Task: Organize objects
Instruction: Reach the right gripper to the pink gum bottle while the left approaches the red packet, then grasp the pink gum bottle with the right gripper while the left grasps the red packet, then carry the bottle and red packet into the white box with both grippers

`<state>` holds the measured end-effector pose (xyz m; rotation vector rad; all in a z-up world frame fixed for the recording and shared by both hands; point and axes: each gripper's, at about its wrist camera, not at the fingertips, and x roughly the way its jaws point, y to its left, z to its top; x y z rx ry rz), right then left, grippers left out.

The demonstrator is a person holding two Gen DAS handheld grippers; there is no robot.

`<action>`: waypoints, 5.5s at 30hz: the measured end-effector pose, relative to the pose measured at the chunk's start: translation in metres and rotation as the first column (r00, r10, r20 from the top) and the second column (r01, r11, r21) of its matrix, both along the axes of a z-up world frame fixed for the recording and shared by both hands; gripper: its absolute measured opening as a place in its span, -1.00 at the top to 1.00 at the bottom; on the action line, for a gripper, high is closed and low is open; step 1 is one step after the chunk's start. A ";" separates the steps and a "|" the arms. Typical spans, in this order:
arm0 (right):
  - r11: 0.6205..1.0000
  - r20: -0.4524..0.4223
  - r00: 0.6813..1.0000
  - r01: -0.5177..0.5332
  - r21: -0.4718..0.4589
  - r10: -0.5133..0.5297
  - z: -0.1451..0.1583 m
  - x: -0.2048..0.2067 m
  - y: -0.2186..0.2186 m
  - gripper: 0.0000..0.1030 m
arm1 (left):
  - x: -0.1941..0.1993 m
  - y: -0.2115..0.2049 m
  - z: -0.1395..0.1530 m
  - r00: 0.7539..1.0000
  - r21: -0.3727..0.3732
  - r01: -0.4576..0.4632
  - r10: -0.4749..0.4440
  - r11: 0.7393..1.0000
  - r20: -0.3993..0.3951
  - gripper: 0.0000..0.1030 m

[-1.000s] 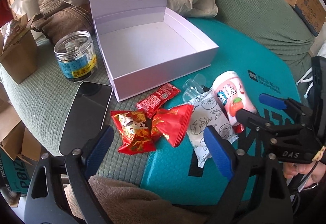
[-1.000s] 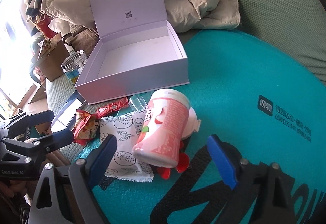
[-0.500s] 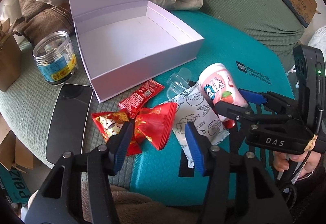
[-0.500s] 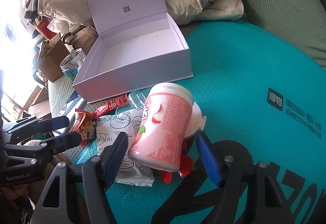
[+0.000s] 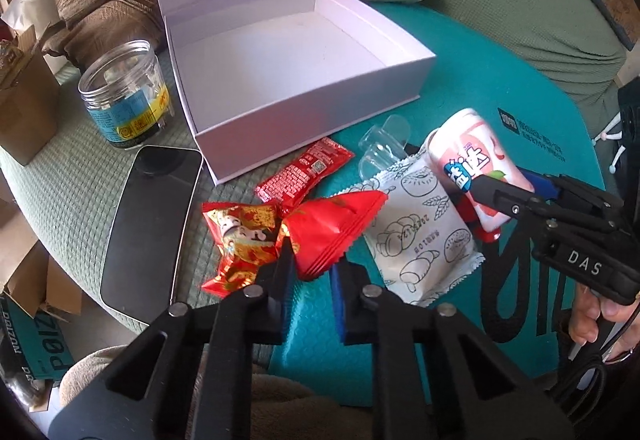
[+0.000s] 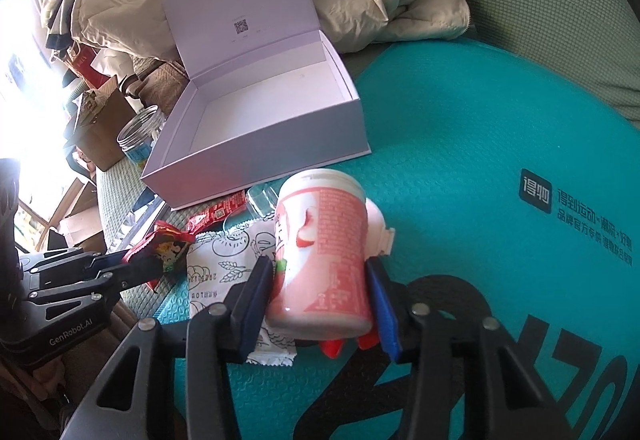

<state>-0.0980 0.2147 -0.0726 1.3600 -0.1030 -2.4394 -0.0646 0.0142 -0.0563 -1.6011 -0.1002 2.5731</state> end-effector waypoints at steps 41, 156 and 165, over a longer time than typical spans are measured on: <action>0.996 0.134 0.991 -0.034 0.086 0.023 -0.020 0.014 0.001 0.06 | 0.015 -0.013 0.005 1.000 0.073 0.023 -0.022 0.997 -0.015 0.75; 0.979 -0.090 0.976 -0.198 0.040 0.201 0.065 -0.202 -0.095 0.06 | -0.208 -0.052 0.044 0.992 -0.128 0.048 -0.062 0.991 -0.107 0.75; 0.977 -0.049 0.978 -0.198 0.083 0.203 0.044 -0.215 -0.100 0.06 | -0.221 -0.054 0.021 0.997 -0.093 0.047 -0.053 0.995 -0.059 0.75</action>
